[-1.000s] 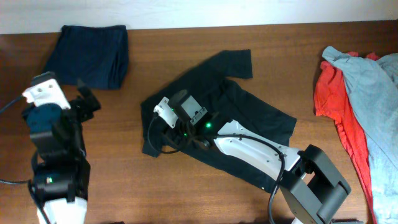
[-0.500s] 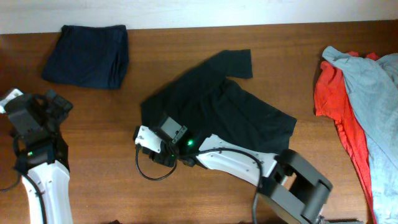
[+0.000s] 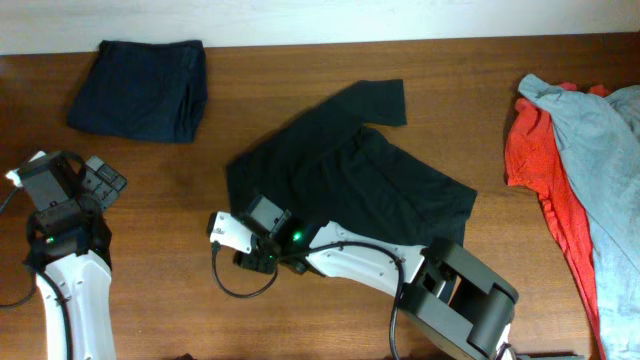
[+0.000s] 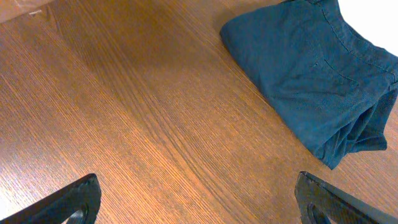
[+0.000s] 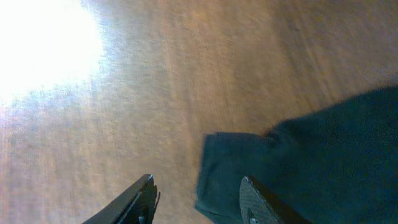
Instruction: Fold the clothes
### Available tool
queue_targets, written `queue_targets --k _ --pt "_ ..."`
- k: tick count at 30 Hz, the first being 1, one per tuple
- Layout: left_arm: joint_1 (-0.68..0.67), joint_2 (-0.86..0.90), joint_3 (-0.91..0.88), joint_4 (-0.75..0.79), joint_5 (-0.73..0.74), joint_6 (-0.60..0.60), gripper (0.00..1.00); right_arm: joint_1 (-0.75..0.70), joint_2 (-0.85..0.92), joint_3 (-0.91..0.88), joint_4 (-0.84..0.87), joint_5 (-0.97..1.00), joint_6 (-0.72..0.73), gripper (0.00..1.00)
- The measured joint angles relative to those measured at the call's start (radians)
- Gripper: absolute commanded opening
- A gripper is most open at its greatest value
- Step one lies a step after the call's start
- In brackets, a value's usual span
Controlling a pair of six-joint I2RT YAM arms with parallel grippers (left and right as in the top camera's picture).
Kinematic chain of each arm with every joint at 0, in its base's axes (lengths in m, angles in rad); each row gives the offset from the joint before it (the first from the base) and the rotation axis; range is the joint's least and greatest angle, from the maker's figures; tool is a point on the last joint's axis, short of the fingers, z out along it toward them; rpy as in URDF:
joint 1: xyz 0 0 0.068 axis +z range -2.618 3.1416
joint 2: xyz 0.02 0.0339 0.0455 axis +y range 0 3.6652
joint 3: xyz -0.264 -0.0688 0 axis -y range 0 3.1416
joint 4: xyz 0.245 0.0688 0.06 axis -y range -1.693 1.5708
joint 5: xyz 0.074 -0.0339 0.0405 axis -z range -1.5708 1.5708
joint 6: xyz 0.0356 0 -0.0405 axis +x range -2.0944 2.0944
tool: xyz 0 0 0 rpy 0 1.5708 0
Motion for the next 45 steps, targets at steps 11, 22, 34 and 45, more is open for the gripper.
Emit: queue_targets --k 11,22,34,45 --pt "0.000 0.000 0.000 0.000 0.000 0.000 0.99 0.011 0.093 0.000 0.039 -0.004 -0.041 0.44" --pt "0.000 0.000 0.000 0.000 0.000 0.000 0.99 0.011 0.104 0.000 0.046 -0.004 -0.059 0.28" --pt "0.000 0.000 0.000 0.000 0.000 0.000 0.99 0.011 0.111 0.000 0.076 -0.004 -0.066 0.18" --pt "0.000 0.000 0.000 0.000 0.000 0.000 0.99 0.011 0.126 0.000 0.084 -0.004 -0.068 0.04"
